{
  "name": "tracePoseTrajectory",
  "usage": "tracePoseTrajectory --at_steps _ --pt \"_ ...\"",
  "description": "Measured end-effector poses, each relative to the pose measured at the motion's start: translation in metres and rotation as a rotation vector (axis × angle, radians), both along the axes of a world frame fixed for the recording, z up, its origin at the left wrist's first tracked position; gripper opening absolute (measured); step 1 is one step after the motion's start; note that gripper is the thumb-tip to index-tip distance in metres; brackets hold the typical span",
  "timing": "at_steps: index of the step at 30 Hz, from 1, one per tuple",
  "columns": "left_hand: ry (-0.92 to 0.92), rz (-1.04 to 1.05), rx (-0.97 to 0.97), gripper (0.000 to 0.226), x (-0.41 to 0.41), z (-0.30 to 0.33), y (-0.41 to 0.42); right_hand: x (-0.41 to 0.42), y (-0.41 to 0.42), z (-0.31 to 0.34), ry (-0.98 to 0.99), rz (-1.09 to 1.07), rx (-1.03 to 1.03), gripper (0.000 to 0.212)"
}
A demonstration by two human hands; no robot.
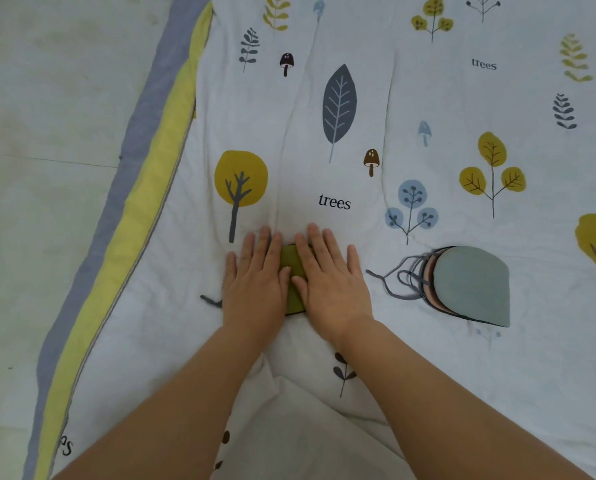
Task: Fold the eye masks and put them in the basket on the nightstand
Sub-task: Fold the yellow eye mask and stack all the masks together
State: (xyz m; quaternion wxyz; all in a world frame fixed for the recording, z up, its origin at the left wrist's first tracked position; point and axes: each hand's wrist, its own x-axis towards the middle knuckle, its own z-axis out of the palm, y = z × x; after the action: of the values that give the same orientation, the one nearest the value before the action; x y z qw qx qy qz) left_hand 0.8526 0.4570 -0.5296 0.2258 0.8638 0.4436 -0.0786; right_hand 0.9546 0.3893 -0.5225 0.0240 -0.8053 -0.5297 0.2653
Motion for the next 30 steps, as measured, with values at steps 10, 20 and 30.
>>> tracePoseTrajectory --at_steps 10,20,30 --pt "-0.073 0.27 -0.287 0.035 0.015 0.045 0.008 0.0 0.003 0.036 0.166 -0.351 0.127 0.042" --pt "-0.222 0.27 -0.46 0.016 0.039 0.07 -0.013 0.026 -0.024 0.067 0.359 -0.56 0.156 0.015" --pt "-0.367 0.152 -0.504 0.026 0.128 0.09 -0.067 0.104 -0.089 0.085 0.279 -0.784 0.319 0.016"
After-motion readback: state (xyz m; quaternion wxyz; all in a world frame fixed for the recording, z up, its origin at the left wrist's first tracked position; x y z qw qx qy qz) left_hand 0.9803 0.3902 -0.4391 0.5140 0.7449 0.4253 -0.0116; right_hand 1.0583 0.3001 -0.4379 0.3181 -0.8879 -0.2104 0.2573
